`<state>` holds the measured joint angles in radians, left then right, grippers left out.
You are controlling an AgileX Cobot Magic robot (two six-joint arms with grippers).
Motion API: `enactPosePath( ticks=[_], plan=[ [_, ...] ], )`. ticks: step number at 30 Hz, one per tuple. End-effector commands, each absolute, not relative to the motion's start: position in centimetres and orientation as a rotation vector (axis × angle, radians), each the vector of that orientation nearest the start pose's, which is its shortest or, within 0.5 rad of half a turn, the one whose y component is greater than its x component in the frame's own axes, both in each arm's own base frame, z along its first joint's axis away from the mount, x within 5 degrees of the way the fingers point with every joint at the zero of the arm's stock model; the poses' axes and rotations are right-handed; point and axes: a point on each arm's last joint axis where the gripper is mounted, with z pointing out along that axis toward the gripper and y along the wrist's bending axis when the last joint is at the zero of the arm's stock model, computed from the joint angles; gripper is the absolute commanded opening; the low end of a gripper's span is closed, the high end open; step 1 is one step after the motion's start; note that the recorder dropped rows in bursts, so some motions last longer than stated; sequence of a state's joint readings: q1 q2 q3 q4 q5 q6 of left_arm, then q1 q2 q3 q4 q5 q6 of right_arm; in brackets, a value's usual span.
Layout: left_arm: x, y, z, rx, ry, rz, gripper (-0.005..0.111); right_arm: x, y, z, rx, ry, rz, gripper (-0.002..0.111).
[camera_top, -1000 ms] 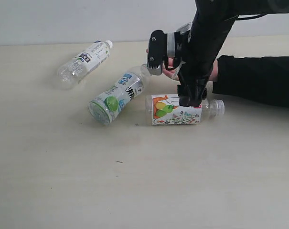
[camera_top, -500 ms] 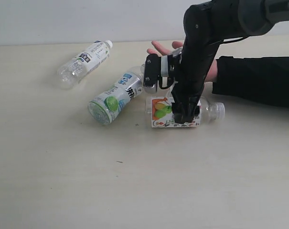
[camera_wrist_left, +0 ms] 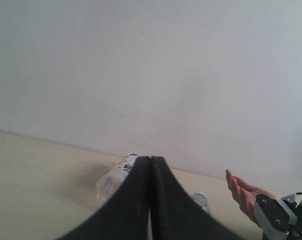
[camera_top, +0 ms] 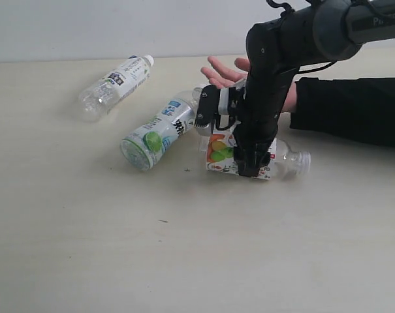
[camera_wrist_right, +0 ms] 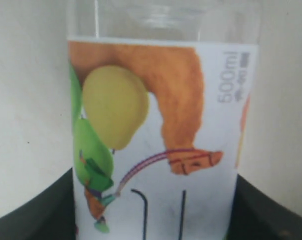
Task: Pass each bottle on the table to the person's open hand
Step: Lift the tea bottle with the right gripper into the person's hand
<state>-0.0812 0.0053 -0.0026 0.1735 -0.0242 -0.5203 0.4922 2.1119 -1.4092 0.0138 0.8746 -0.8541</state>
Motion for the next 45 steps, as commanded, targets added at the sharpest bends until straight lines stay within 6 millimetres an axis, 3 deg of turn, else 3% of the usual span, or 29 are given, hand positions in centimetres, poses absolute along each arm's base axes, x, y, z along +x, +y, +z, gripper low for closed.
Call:
enactPosePath(
  ticks=[1,3,8,12,17,24,27,32,36,45],
  plan=[
    [5.6,-0.5,21.6,-0.196,1.447,-0.360,0.000,35.1,19.1,13.0,-1.754,2.561,0.022,0.015],
    [5.6,-0.5,21.6,-0.196,1.447,-0.360,0.000,34.8,19.0,13.0,-1.742,2.605,0.031,0.000],
    [5.6,-0.5,21.6,-0.196,1.447,-0.360,0.000,33.8,18.5,13.5,-1.654,2.786,0.049,0.000],
    [5.6,-0.5,21.6,-0.196,1.447,-0.360,0.000,32.5,18.1,15.3,-1.493,2.994,0.084,0.000],
    [5.6,-0.5,21.6,-0.196,1.447,-0.360,0.000,32.1,18.1,18.4,-1.276,3.006,0.098,0.000],
    [5.6,-0.5,21.6,-0.196,1.447,-0.360,0.000,30.9,17.2,24.3,-1.106,2.901,0.106,0.000],
    [5.6,-0.5,21.6,-0.196,1.447,-0.360,0.000,30.8,16.3,25.8,-1.065,2.867,0.090,0.000],
    [5.6,-0.5,21.6,-0.196,1.447,-0.360,0.000,33.7,13.4,27.1,-0.774,2.819,0.060,0.000],
    [5.6,-0.5,21.6,-0.196,1.447,-0.360,0.000,36.4,11.8,27.5,-0.609,2.802,0.149,0.000],
    [5.6,-0.5,21.6,-0.196,1.447,-0.360,0.000,41.0,13.1,25.0,-0.496,2.822,0.346,0.000]
  ],
)
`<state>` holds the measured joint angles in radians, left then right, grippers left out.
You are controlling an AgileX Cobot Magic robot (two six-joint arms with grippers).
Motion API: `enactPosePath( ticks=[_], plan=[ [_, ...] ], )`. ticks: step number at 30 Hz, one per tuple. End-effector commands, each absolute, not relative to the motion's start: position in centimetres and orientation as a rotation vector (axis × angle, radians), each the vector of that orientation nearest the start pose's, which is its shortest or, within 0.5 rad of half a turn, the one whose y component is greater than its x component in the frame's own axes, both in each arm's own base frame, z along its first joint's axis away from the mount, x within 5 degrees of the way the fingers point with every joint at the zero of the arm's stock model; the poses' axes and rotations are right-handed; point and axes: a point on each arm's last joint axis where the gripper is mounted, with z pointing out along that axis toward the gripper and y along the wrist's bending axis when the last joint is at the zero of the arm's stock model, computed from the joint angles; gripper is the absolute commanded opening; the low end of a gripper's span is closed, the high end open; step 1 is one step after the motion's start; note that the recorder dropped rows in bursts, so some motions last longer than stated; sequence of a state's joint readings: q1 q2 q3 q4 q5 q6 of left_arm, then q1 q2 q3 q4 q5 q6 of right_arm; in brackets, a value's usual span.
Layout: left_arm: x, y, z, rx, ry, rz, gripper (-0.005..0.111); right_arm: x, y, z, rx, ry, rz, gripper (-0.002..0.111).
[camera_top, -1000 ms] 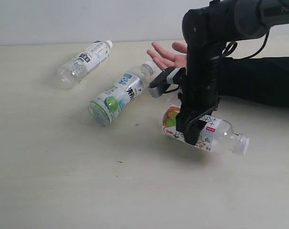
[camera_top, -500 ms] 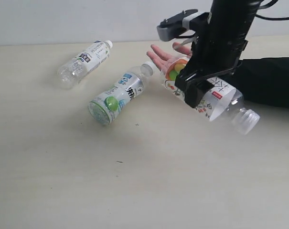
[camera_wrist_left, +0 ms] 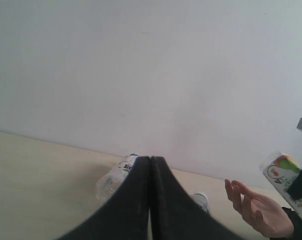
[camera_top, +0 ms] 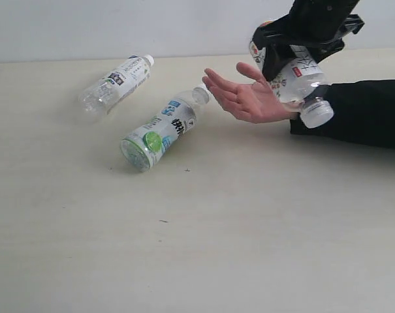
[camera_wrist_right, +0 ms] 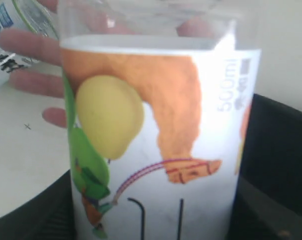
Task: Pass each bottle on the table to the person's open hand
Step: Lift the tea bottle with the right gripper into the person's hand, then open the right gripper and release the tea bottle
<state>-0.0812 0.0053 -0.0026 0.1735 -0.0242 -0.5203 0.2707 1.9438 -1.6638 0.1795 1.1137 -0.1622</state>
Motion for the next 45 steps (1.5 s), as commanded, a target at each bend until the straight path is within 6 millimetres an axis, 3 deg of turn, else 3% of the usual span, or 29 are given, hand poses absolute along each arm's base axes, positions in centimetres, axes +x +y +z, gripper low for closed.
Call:
enactPosePath(
  ticks=[1,6,9,13,16,18,23,28,33,37,42,45],
  plan=[
    [5.6,-0.5,21.6,-0.196,1.447,-0.360,0.000,41.4,13.3,24.5,-0.491,2.829,0.354,0.000],
    [5.6,-0.5,21.6,-0.196,1.447,-0.360,0.000,42.8,13.7,22.2,-0.490,2.880,0.357,0.000],
    [5.6,-0.5,21.6,-0.196,1.447,-0.360,0.000,43.2,13.8,22.0,-0.486,2.861,0.355,0.004],
    [5.6,-0.5,21.6,-0.196,1.447,-0.360,0.000,43.4,13.8,22.0,-0.479,2.842,0.354,0.035],
    [5.6,-0.5,21.6,-0.196,1.447,-0.360,0.000,43.4,13.9,22.0,-0.482,2.842,0.354,0.068],
    [5.6,-0.5,21.6,-0.196,1.447,-0.360,0.000,43.4,13.9,22.0,-0.491,2.839,0.353,0.080],
    [5.6,-0.5,21.6,-0.196,1.447,-0.360,0.000,43.5,14.0,22.4,-0.495,2.803,0.361,0.085],
    [5.6,-0.5,21.6,-0.196,1.447,-0.360,0.000,42.9,13.8,24.9,-0.542,2.734,0.354,0.085],
    [5.6,-0.5,21.6,-0.196,1.447,-0.360,0.000,41.5,13.5,28.2,-0.610,2.677,0.347,0.078],
    [5.6,-0.5,21.6,-0.196,1.447,-0.360,0.000,39.3,13.0,30.1,-0.661,2.656,0.363,0.047],
    [5.6,-0.5,21.6,-0.196,1.447,-0.360,0.000,35.3,11.6,30.8,-0.619,2.620,0.350,0.008],
    [5.6,-0.5,21.6,-0.196,1.447,-0.360,0.000,32.5,10.8,31.1,-0.536,2.520,0.360,0.000]
  ],
)
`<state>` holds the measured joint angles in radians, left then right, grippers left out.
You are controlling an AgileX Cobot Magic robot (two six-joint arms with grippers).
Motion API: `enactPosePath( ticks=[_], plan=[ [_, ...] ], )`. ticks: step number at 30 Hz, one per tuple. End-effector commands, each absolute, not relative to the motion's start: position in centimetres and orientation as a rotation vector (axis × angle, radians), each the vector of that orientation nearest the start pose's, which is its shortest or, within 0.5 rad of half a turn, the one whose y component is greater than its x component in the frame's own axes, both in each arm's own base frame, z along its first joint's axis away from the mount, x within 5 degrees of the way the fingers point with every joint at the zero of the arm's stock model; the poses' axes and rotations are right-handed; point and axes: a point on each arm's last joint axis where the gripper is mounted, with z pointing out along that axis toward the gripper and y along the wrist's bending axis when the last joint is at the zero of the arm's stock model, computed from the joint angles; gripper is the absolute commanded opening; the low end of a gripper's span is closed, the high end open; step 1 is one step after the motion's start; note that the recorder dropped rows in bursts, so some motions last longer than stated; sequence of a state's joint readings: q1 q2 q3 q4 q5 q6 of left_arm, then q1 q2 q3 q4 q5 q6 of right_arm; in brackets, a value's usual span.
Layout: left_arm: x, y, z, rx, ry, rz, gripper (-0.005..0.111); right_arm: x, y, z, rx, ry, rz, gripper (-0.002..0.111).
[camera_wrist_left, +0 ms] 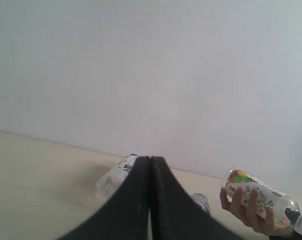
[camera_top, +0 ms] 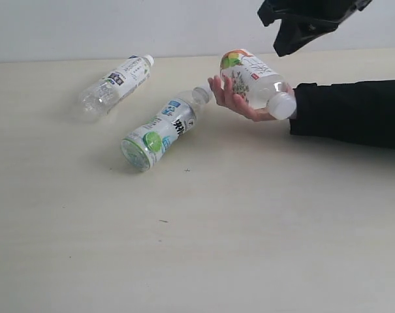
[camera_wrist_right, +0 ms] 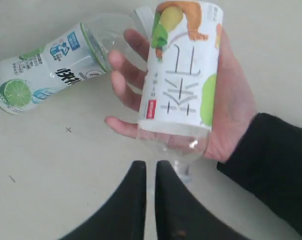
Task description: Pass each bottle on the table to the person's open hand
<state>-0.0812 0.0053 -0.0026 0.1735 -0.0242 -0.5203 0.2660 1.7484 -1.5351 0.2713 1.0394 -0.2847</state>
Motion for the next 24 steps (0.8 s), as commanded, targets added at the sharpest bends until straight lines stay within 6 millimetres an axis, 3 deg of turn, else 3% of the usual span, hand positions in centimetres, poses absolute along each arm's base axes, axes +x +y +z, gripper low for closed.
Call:
enactPosePath(
  ticks=[1,10,14,18,24],
  plan=[
    [5.6,-0.5,21.6,-0.196,1.447,-0.360,0.000,31.6,10.6,31.4,-0.511,2.483,0.364,0.000],
    [5.6,-0.5,21.6,-0.196,1.447,-0.360,0.000,19.7,7.6,34.8,-0.453,2.259,0.406,0.000],
    [5.6,-0.5,21.6,-0.196,1.447,-0.360,0.000,14.2,6.0,35.3,-0.451,2.130,0.390,0.000],
    [5.6,-0.5,21.6,-0.196,1.447,-0.360,0.000,9.9,4.8,34.3,-0.452,2.004,0.377,0.000],
    [5.6,-0.5,21.6,-0.196,1.447,-0.360,0.000,5.1,3.4,30.8,-0.461,1.866,0.342,0.000]
  ],
)
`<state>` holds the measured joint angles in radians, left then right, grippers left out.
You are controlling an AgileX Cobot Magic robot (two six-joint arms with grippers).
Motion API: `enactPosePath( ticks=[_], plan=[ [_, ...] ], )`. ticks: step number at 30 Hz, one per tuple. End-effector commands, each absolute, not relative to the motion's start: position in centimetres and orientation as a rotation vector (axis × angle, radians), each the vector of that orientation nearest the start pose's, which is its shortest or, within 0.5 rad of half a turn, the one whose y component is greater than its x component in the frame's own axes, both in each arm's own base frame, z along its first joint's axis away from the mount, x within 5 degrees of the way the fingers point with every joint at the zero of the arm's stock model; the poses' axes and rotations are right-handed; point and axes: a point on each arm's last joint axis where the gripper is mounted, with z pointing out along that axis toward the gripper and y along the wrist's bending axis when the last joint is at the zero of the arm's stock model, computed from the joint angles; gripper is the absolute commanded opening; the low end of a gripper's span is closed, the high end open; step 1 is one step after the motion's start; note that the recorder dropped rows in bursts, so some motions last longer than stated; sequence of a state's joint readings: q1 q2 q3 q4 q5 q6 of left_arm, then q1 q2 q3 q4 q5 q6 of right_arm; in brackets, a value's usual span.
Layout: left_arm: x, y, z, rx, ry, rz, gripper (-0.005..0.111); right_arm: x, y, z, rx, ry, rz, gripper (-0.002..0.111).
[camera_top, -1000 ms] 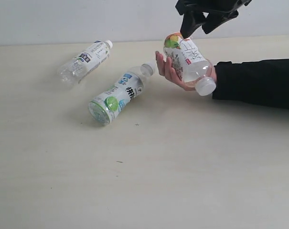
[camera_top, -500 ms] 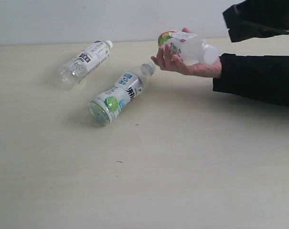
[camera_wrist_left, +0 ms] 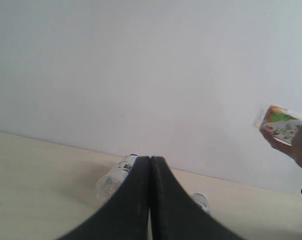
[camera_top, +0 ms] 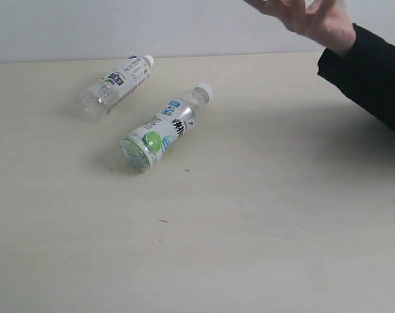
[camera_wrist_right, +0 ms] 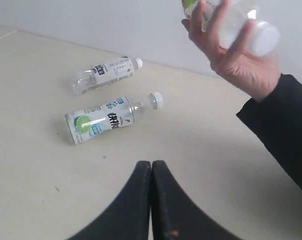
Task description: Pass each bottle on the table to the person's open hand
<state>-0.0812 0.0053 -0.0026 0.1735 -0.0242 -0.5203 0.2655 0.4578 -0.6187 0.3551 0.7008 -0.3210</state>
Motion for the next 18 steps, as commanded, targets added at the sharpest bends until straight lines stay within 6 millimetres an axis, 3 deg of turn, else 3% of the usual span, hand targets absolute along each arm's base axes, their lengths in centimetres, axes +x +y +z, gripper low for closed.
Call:
enactPosePath(
  ticks=[1,9,18],
  plan=[
    [5.6,-0.5,21.6,-0.196,1.447,-0.360,0.000,4.5,3.3,30.2,-0.466,1.850,0.336,0.000],
    [5.6,-0.5,21.6,-0.196,1.447,-0.360,0.000,2.1,2.2,28.7,-0.471,1.688,0.259,0.000],
    [5.6,-0.5,21.6,-0.196,1.447,-0.360,0.000,2.2,2.1,27.7,-0.393,1.609,0.310,0.006]
  ],
)
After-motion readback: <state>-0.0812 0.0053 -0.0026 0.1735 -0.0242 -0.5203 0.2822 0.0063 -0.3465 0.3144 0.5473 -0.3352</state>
